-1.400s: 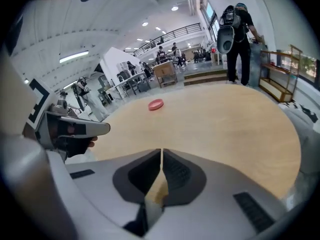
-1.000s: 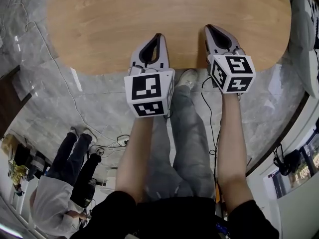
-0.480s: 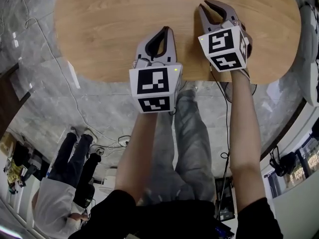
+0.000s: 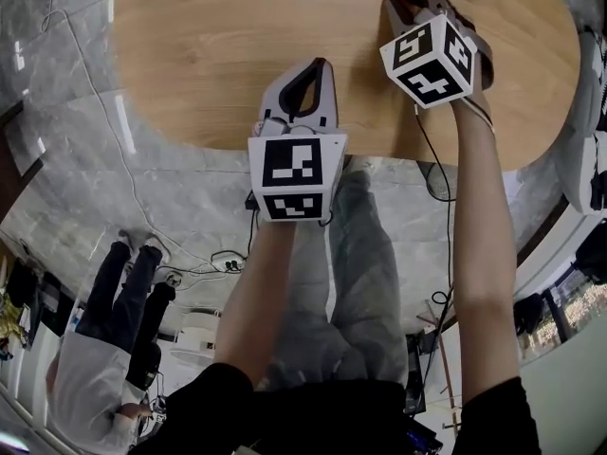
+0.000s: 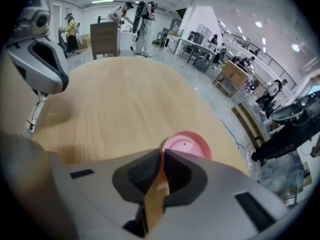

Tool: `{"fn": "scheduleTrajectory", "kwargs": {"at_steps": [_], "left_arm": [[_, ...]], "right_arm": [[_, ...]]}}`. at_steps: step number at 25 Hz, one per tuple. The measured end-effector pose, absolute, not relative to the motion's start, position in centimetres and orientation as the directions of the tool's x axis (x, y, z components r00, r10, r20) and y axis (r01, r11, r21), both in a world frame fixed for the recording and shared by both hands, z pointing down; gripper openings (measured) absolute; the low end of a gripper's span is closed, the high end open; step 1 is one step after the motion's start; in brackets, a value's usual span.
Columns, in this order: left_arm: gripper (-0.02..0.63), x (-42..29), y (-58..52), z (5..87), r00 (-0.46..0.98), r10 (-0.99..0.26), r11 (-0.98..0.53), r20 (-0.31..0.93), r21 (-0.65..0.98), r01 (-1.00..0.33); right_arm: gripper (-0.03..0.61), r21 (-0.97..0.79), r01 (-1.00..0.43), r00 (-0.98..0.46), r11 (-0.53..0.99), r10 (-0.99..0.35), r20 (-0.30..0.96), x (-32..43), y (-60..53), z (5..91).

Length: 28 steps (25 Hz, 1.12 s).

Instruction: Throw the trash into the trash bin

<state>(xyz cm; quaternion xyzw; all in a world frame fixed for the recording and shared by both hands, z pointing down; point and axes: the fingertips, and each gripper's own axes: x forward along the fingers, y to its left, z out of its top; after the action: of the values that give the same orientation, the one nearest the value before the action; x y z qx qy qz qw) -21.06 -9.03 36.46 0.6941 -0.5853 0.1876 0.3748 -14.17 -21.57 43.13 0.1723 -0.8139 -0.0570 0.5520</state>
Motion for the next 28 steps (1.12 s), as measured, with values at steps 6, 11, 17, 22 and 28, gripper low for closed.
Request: {"fn": "scheduleTrajectory", "kwargs": {"at_steps": [6, 11, 17, 22, 28], "left_arm": [[0.005, -22.3, -7.9, 36.9, 0.224, -0.665, -0.007, 0.712, 0.294, -0.956], [0.005, -21.1, -7.2, 36.4, 0.22, -0.669, -0.019, 0.71, 0.279, -0.96], [0.005, -16.5, -5.3, 36.1, 0.245, -0.653, -0.061, 0.716, 0.273, -0.96], [0.005, -11.1, -3.1, 35.4, 0.29, -0.626, -0.114, 0.724, 0.283, -0.952], [0.005, -2.2, -0.5, 34.9, 0.378, -0.585, -0.238, 0.717, 0.294, -0.926]], "right_arm": [[0.015, 0.207, -0.382, -0.364, 0.901, -0.352, 0.862, -13.8, -20.7, 42.3], [0.015, 0.024, -0.605, -0.469, 0.796, -0.381, 0.796, -11.7, -18.2, 40.6], [0.015, -0.202, -0.79, -0.531, 0.578, -0.483, 0.696, -6.1, -14.5, 38.3], [0.015, -0.311, -0.854, -0.51, 0.418, -0.55, 0.661, 1.1, -10.2, 36.8], [0.015, -0.336, -0.913, -0.404, 0.231, -0.626, 0.667, 12.2, -3.9, 36.5]]}}
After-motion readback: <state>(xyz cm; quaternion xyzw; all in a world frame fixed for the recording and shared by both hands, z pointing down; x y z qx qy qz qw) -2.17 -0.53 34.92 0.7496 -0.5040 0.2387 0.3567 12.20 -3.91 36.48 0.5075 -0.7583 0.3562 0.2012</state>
